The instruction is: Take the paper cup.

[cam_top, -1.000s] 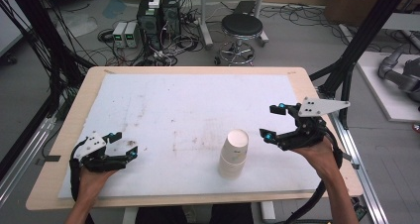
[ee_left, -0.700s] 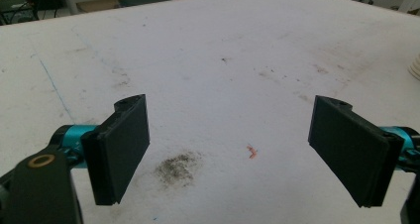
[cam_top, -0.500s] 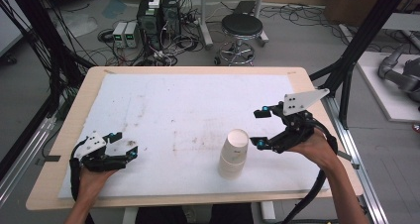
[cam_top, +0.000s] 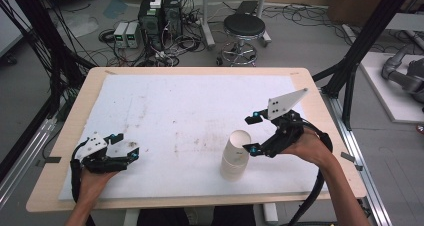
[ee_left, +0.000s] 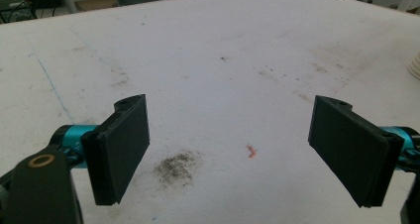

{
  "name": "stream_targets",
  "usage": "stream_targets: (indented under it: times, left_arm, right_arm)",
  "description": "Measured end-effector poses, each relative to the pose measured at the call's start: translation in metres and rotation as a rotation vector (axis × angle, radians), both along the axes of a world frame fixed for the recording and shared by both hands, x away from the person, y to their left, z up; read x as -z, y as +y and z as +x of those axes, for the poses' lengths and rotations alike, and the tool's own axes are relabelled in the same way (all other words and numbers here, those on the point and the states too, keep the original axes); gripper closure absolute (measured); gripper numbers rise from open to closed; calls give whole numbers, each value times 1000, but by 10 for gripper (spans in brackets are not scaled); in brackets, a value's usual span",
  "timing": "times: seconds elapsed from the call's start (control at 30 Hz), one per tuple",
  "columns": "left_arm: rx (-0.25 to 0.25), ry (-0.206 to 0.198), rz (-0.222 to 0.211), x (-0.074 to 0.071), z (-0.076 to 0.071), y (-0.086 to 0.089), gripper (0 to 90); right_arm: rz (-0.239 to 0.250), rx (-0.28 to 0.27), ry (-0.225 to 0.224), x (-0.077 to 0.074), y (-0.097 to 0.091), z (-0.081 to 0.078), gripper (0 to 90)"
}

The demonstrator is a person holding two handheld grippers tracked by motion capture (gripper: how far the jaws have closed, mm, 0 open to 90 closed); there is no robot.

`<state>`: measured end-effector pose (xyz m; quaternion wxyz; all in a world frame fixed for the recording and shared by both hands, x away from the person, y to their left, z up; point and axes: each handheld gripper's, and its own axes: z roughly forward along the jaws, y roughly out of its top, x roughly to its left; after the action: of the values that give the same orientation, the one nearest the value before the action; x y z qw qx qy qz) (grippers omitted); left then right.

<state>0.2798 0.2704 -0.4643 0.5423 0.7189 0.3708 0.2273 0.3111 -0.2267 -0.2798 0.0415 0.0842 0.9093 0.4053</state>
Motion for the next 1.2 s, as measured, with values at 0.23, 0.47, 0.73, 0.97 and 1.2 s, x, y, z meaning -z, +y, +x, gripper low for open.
stream_targets:
  times: [0.23, 0.47, 0.73, 0.97, 1.2]
  left_arm:
    - [-1, -1, 0, 0, 0, 0, 161]
    - [0, 3, 5, 0, 0, 0, 161]
    - [2, 6, 1, 0, 0, 0, 161]
    - [1, 7, 1, 0, 0, 0, 161]
    - [2, 9, 0, 0, 1, 0, 161]
  right_arm:
    - [-62, -24, 5, 5, 10, 0, 172]
    - [-88, -38, -1, 8, 16, 0, 207]
    - [-93, -52, 5, 8, 16, 0, 354]
    - [-91, -55, -2, 7, 16, -1, 366]
    - [-68, -50, -1, 3, 12, -1, 368]
